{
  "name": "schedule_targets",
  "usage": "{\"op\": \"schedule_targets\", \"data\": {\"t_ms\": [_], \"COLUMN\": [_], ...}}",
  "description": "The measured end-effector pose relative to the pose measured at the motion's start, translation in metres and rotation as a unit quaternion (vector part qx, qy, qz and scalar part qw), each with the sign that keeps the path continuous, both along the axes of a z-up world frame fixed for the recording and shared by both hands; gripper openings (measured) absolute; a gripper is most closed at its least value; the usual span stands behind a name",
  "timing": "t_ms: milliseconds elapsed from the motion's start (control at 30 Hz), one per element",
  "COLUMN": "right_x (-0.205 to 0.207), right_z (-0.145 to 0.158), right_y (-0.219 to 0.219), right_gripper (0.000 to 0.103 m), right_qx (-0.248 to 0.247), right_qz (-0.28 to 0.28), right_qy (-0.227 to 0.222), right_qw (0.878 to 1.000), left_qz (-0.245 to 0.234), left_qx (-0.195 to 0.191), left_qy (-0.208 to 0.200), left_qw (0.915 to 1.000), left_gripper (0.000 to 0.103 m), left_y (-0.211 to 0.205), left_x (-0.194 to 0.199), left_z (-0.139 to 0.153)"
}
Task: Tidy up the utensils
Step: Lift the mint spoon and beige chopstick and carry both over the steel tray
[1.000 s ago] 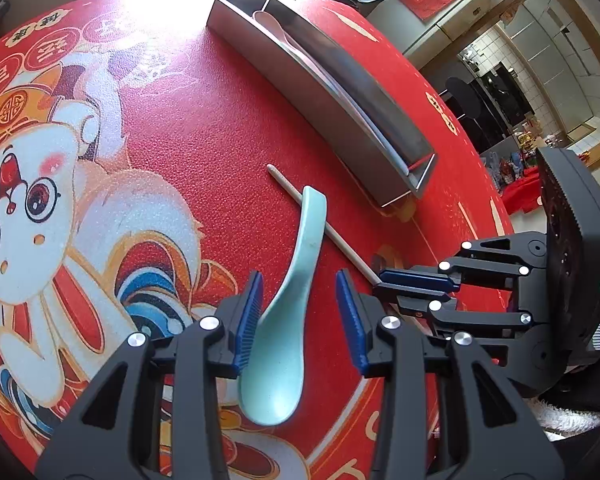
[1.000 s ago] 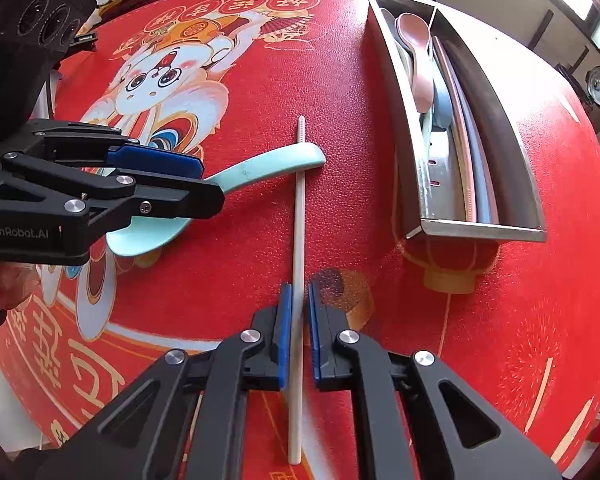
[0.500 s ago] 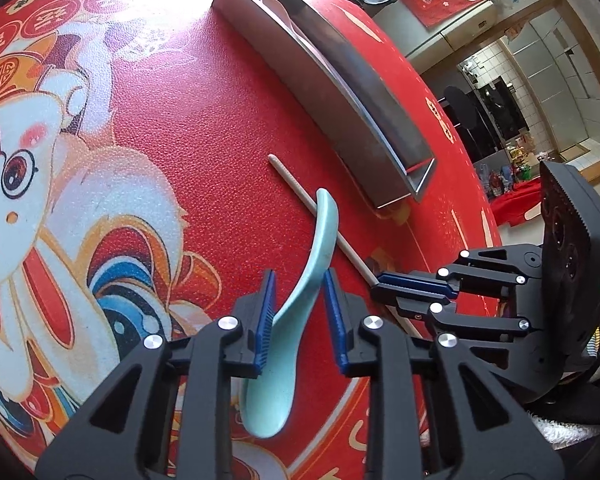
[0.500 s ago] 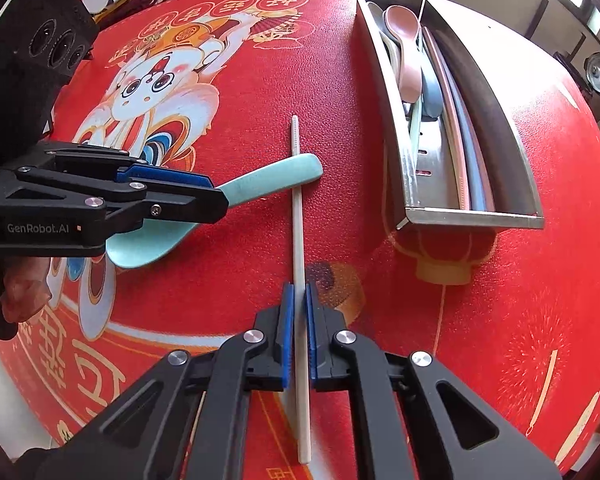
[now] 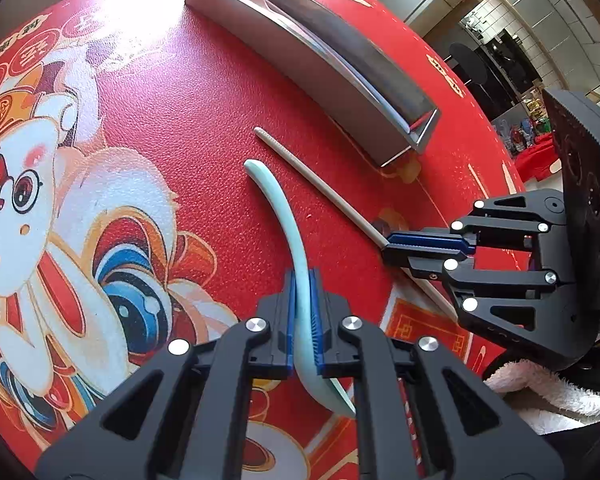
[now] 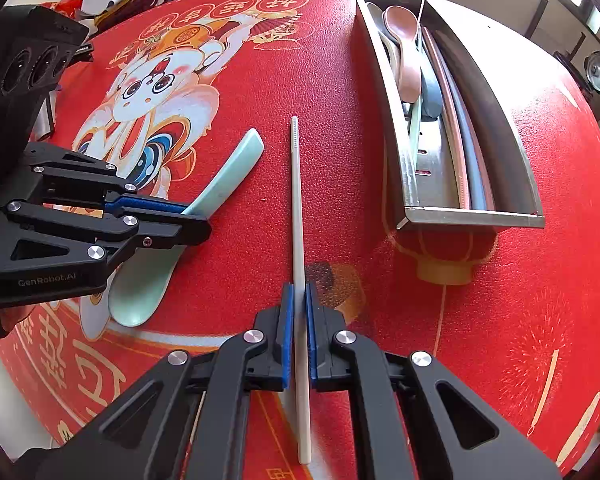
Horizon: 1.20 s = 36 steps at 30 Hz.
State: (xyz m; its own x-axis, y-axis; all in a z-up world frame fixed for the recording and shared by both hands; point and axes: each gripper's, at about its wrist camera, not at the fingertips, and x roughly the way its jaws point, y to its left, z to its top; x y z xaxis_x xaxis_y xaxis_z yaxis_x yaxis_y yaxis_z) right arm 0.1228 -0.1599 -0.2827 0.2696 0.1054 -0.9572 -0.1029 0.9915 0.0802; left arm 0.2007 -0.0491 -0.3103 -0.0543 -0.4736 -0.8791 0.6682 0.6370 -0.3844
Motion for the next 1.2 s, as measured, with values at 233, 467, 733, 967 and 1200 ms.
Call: {"op": "schedule_targets", "data": {"t_ms": [233, 467, 733, 967, 1200], "right_x": [-0.001, -0.003, -0.005, -0.003, -0.003], "right_z": [0.0, -0.001, -0.002, 0.009, 0.047], "right_y": [0.003, 0.012, 0.021, 0.005, -0.011], "right_gripper": [0.006, 0.006, 0.007, 0.006, 0.006], "right_qx": [-0.012, -0.042, -0.079, 0.012, 0.057], "right_qz": [0.018, 0.046, 0.081, 0.048, 0.018], "right_qy": [-0.006, -0.017, -0.029, -0.028, -0.074], "right_qw": [1.0, 0.998, 0.993, 0.998, 0.995], "left_qz": [0.013, 0.119, 0.257, 0.318, 0.35], "left_qx": [0.039, 0.018, -0.069, -0.083, -0.096], "left_qy": [-0.043, -0.042, 0.011, 0.027, -0.014], "left_qw": [0.9982, 0.9919, 0.9639, 0.9442, 0.9315], "left_gripper": [0.012, 0.012, 0.013, 0.011, 0.011], "left_y": [-0.004, 0.025, 0.064, 0.082, 0.113], "left_x": [-0.015, -0.038, -0.054, -0.067, -0.077], "left_z": [0.005, 0.002, -0.012, -0.007, 0.037]}}
